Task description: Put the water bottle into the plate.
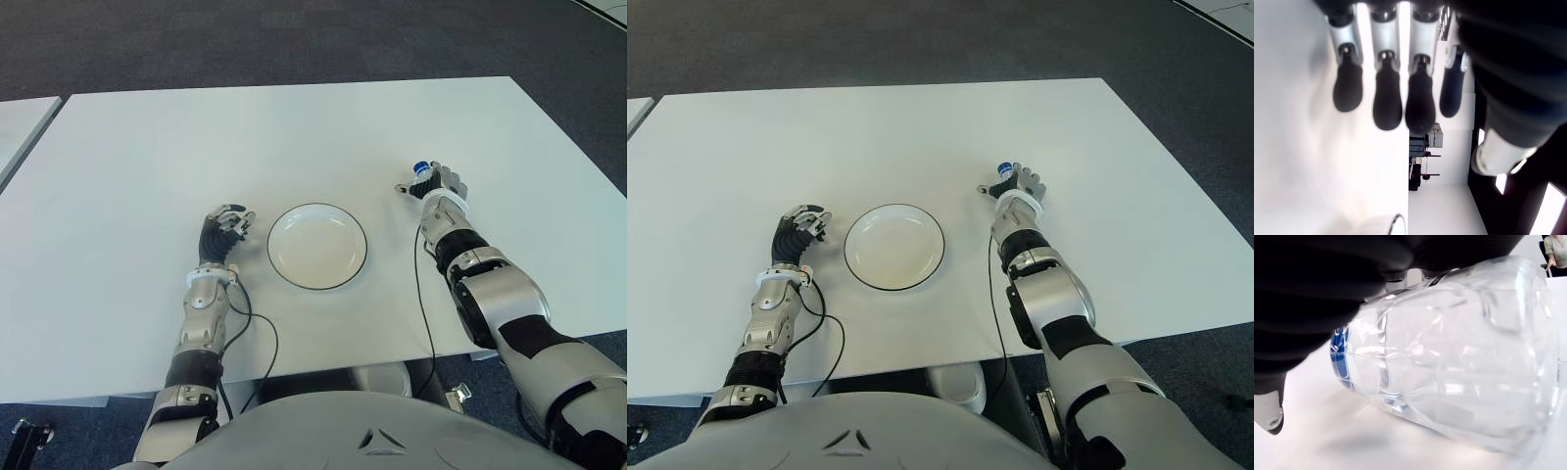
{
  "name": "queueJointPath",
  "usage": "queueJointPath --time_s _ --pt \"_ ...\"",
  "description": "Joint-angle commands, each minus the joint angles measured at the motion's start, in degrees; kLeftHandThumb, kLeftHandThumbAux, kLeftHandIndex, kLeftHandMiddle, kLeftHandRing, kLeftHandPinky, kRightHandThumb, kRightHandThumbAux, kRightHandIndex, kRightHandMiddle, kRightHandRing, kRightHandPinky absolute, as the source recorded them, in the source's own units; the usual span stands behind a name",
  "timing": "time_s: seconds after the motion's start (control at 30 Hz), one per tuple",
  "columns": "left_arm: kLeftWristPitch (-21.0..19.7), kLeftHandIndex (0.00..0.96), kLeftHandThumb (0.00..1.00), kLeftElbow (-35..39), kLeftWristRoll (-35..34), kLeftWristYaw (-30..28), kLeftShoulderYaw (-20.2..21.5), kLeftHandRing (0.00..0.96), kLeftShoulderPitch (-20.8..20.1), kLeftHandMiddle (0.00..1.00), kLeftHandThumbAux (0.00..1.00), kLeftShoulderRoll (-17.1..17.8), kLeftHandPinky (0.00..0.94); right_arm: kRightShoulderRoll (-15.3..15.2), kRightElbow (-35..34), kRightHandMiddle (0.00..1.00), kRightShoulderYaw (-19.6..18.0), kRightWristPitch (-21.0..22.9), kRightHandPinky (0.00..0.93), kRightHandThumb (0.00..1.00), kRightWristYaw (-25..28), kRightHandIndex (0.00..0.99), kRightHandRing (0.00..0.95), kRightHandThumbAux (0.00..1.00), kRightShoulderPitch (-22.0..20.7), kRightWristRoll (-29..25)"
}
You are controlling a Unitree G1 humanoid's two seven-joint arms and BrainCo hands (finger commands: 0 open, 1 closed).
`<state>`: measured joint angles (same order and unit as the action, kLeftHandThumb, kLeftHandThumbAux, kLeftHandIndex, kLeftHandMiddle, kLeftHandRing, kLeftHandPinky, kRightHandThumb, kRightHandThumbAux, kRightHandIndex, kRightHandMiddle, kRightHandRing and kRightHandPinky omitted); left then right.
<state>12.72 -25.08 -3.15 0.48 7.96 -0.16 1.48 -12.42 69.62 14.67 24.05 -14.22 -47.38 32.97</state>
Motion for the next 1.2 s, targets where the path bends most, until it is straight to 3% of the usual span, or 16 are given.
queueJointPath --time_s 0.03,0.3,0.5,0.63,0.83,1.0,1.2 --pt "-3.85 0.437 0.709 -1.64 0.33 0.82 -0.35 0.680 2.66 0.706 0.713 -0.55 0.661 1.00 2.15 0.000 -0.23 1.25 0.000 0.079 3.48 0.000 0.000 0.522 3.28 -2.54" --pt "-4.98 0.436 0.708 -0.83 0.00 1.13 -0.10 0.679 2.78 0.703 0.714 -0.69 0.654 0.20 1.53 0.000 -0.50 0.82 0.000 0.076 2.80 0.000 0.000 0.541 3.77 -3.80" --pt "-4.93 0.436 0.708 -0.76 0.06 0.94 -0.13 0.675 2.82 0.700 0.714 -0.50 0.650 -0.09 0.99 0.000 -1.44 0.46 0.073 0.084 0.99 0.000 0.000 0.558 4.26 -5.04" --pt "-5.04 0.436 0.708 -0.71 0.30 1.14 -0.21 0.676 2.84 0.701 0.714 -0.40 0.655 -0.68 0.78 0.064 -1.85 -0.10 0.147 0.098 0.29 0.146 0.045 0.592 4.69 -5.66" --pt "-5.06 0.436 0.708 -0.71 0.35 1.08 -0.22 0.677 2.81 0.700 0.714 -0.23 0.654 -1.20 1.43 0.119 -1.97 -0.56 0.179 0.118 0.17 0.264 0.093 0.649 5.00 -6.03" --pt "-4.65 0.436 0.708 -0.99 0.58 0.84 -0.31 0.676 2.74 0.697 0.714 0.09 0.656 -1.07 1.66 0.172 -3.14 -0.51 0.206 0.139 -1.01 0.307 0.139 0.702 5.06 -6.91" --pt "-5.13 0.436 0.708 -1.10 0.50 1.02 -0.04 0.669 2.64 0.692 0.714 0.16 0.650 -0.98 1.91 0.184 -3.95 -1.11 0.214 0.165 -3.06 0.281 0.149 0.734 5.28 -7.77"
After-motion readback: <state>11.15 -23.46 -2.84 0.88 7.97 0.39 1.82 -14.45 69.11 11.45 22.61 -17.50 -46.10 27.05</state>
